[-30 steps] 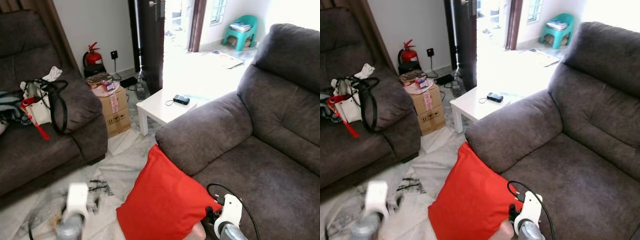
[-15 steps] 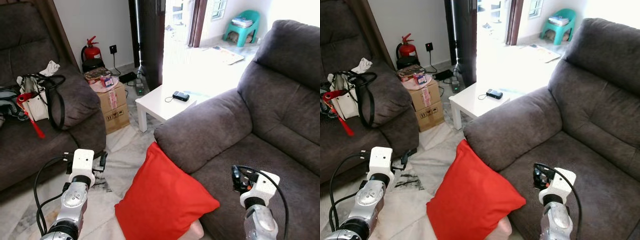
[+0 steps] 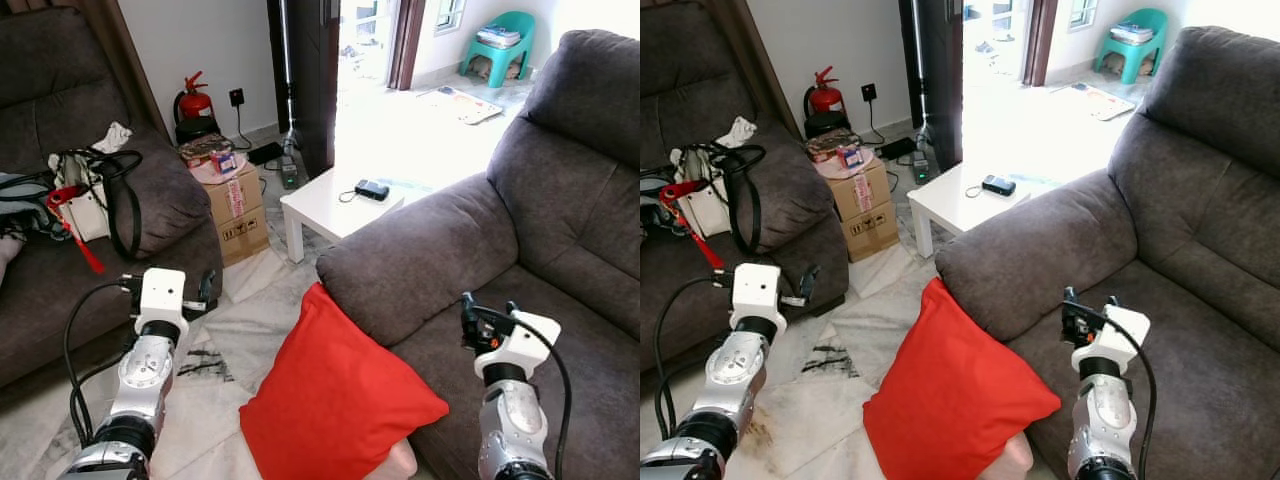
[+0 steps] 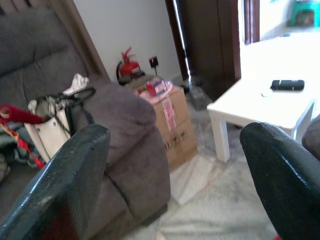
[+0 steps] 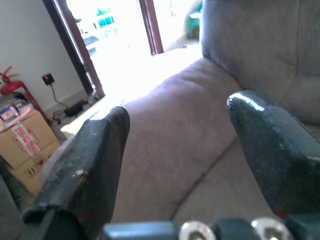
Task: Move the pillow to the sofa from floor
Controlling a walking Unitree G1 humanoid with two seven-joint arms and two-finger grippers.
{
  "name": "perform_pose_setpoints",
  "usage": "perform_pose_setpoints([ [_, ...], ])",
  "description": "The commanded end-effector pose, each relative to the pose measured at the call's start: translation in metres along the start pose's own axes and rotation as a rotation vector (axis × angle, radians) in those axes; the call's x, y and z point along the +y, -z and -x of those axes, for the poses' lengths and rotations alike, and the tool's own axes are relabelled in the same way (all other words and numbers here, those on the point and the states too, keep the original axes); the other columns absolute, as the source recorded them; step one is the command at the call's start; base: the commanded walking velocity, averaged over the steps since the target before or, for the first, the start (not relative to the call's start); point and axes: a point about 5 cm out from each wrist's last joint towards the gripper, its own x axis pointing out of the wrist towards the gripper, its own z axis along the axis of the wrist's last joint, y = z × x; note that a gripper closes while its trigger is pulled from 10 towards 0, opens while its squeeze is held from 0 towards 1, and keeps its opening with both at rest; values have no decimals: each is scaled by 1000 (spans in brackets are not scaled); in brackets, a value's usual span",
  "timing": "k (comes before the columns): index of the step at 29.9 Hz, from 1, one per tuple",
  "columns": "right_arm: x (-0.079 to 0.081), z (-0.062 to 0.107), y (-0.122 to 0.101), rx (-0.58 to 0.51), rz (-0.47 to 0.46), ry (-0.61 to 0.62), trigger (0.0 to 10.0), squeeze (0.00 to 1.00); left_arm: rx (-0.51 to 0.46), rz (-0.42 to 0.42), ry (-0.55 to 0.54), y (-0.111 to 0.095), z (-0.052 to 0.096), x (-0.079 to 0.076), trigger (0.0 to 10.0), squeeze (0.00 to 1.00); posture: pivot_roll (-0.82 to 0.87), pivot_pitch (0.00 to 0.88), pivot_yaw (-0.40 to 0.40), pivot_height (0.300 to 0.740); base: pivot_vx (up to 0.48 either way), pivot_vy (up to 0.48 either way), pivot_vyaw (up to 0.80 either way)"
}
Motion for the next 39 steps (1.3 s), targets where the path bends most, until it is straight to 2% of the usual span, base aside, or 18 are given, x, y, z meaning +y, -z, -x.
perform_pose_setpoints([
  [1, -2, 7, 0, -19, 11, -1, 10000, 0, -29, 2, -20, -2, 4, 4, 10000, 0, 65, 0, 16, 740, 0, 0, 0],
  [3, -8, 16, 1, -26, 13, 14, 10000, 0, -45, 9, -31, -2, 10, 4, 10000, 0, 61, 0, 16, 740, 0, 0, 0],
  [7, -10, 22, 2, -29, 14, 21, 10000, 0, -52, 17, -17, -2, 15, -2, 10000, 0, 48, 0, 23, 740, 0, 0, 0],
  [9, -10, 17, -4, -50, 15, 21, 10000, 0, -71, 17, 12, -6, 13, -11, 10000, 0, 32, 0, 22, 740, 0, 0, 0],
  [13, -5, -6, -33, -143, 17, 3, 10000, 0, -139, 36, 76, -29, -5, -35, 10000, 0, -8, 0, 17, 740, 0, 0, 0],
  [15, -2, -12, -43, -180, 10, -4, 10000, 0, -166, 36, 113, -37, -9, -44, 10000, 0, -8, 0, 17, 740, 0, 0, 0],
  [16, 1, -16, -55, -221, 14, -18, 10000, 0, -211, 26, 173, -48, -12, -60, 10000, 0, -35, 0, 20, 740, 0, 0, 0],
  [18, 1, -18, -61, -237, 15, -23, 10000, 0, -237, 15, 204, -54, -13, -69, 10000, 0, -45, 0, 24, 740, 0, 0, 0],
  [20, -1, -17, -68, -265, 38, -22, 10000, 0, -254, 40, 234, -61, -13, -79, 10000, 0, -66, 0, 33, 740, 0, 0, 0],
  [23, -5, -15, -70, -276, 48, 4, 10000, 0, -264, 40, 254, -64, -14, -84, 10000, 0, -74, 0, 41, 740, 0, 0, 0],
  [28, -2, -3, -69, -276, 55, 2, 10000, 0, -268, 32, 211, -64, -13, -72, 10000, 0, -74, 0, 44, 740, 0, 0, 0],
  [30, -1, 5, -63, -248, 78, -13, 10000, 0, -250, 39, 170, -59, -7, -62, 10000, 0, -59, 0, 39, 740, 0, 0, 0],
  [31, -1, 15, -58, -224, 76, -10, 10000, 0, -231, 27, 139, -52, 0, -53, 10000, 0, -50, 0, 36, 740, 0, 0, 0],
  [34, -3, 24, -55, -207, 78, -7, 10000, 0, -211, 14, 112, -46, 8, -44, 10000, 0, -38, 0, 32, 740, 0, 0, 0],
  [35, -6, 35, -50, -174, 85, -1, 10000, 0, -182, 13, 69, -39, 18, -33, 10000, 0, -23, 0, 25, 740, 0, 0, 0],
  [39, -5, 44, -48, -144, 96, -14, 10000, 0, -152, 5, 24, -33, 32, -21, 10000, 0, -2, 0, 13, 740, 0, 0, 0],
])
